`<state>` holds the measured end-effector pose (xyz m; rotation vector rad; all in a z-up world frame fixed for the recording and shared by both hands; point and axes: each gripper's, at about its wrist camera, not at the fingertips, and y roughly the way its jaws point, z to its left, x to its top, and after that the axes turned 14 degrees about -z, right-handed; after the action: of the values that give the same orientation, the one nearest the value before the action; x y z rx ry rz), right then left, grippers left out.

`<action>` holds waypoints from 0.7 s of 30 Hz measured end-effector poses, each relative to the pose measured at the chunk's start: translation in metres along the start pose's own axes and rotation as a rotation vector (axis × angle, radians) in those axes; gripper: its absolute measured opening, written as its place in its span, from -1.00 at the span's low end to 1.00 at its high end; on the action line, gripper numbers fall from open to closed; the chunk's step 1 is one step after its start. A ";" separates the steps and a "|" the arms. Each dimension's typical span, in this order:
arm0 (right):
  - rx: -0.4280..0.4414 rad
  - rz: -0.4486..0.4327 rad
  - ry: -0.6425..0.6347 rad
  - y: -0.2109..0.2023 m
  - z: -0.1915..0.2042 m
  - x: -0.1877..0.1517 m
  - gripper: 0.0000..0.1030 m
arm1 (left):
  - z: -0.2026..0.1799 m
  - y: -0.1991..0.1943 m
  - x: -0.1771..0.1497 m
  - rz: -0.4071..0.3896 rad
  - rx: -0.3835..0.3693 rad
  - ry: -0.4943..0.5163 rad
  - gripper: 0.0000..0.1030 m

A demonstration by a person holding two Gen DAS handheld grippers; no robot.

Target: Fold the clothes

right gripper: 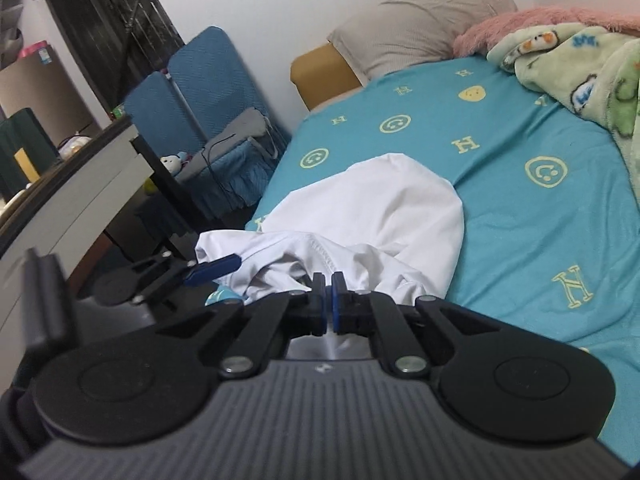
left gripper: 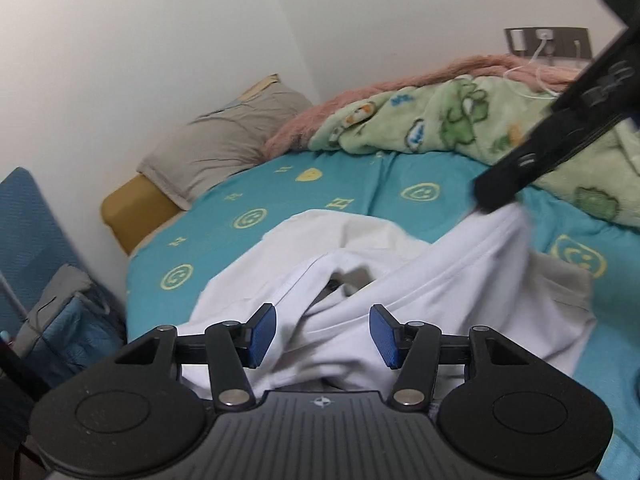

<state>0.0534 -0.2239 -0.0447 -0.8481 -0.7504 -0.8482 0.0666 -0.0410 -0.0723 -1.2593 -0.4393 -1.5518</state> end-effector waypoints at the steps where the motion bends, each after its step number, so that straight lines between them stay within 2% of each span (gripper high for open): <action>1: 0.001 0.004 -0.006 -0.004 0.000 -0.001 -0.90 | 0.000 0.001 0.000 -0.001 0.009 0.002 0.03; 2: 0.001 0.024 -0.014 -0.005 -0.001 -0.005 -0.90 | 0.001 0.001 0.000 -0.002 0.018 0.004 0.03; 4: 0.013 0.120 -0.052 0.001 -0.001 -0.021 -0.90 | 0.002 0.004 0.000 0.012 0.013 0.012 -0.03; 6: 0.021 0.215 -0.086 0.008 -0.002 -0.036 -0.90 | 0.005 0.007 0.000 0.034 0.001 0.000 -0.23; 7: 0.010 0.247 -0.085 0.014 -0.003 -0.044 -0.90 | 0.007 0.009 0.000 0.047 -0.006 -0.014 -0.25; 8: 0.006 0.253 -0.093 0.017 -0.001 -0.045 -0.89 | 0.010 0.012 -0.001 0.060 -0.013 -0.026 -0.28; 11: -0.005 0.267 -0.115 0.025 0.002 -0.050 -0.88 | 0.007 0.015 -0.005 0.076 -0.021 0.034 -0.30; 14: -0.014 0.228 -0.094 0.022 -0.002 -0.045 -0.87 | 0.003 0.014 -0.006 0.087 -0.028 0.075 -0.30; 17: -0.024 0.197 -0.070 0.017 -0.006 -0.041 -0.87 | -0.007 0.011 -0.007 0.079 -0.058 0.117 -0.16; 21: -0.023 0.155 -0.051 0.015 -0.007 -0.035 -0.85 | -0.020 0.020 -0.018 0.139 -0.010 0.214 -0.20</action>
<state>0.0521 -0.2125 -0.0821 -0.9387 -0.7109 -0.7005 0.0725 -0.0563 -0.1017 -1.0937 -0.2024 -1.5507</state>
